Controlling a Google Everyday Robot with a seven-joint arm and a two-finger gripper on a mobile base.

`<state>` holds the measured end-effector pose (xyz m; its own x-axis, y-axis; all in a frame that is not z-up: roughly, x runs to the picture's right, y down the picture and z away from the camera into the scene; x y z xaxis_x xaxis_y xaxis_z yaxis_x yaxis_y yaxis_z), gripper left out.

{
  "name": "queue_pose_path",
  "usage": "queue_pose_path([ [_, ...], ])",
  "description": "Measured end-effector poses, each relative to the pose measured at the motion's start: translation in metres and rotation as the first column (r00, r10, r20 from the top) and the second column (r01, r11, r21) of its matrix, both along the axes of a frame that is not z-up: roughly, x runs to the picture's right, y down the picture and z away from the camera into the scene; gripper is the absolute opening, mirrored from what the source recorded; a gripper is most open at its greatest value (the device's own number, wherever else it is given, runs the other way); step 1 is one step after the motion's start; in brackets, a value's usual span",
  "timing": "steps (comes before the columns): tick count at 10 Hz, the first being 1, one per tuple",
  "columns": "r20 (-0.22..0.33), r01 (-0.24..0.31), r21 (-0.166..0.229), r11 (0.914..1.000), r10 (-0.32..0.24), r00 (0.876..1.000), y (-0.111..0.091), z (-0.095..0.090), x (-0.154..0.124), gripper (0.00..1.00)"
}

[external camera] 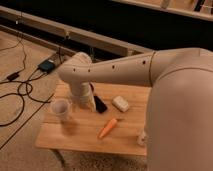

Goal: Place the pepper on the white sponge

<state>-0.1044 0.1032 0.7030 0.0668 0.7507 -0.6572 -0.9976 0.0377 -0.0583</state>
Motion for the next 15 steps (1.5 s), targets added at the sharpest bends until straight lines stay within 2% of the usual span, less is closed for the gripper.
queue_pose_path([
  [9, -0.005, -0.005, 0.001, 1.0000, 0.005, 1.000, -0.001, 0.000, 0.003, 0.65],
  [12, -0.050, -0.049, 0.012, 0.9987, 0.050, 0.997, -0.001, 0.003, 0.025, 0.65],
  [15, -0.133, -0.131, 0.033, 0.9908, 0.134, 0.982, 0.010, 0.008, 0.065, 0.65],
])
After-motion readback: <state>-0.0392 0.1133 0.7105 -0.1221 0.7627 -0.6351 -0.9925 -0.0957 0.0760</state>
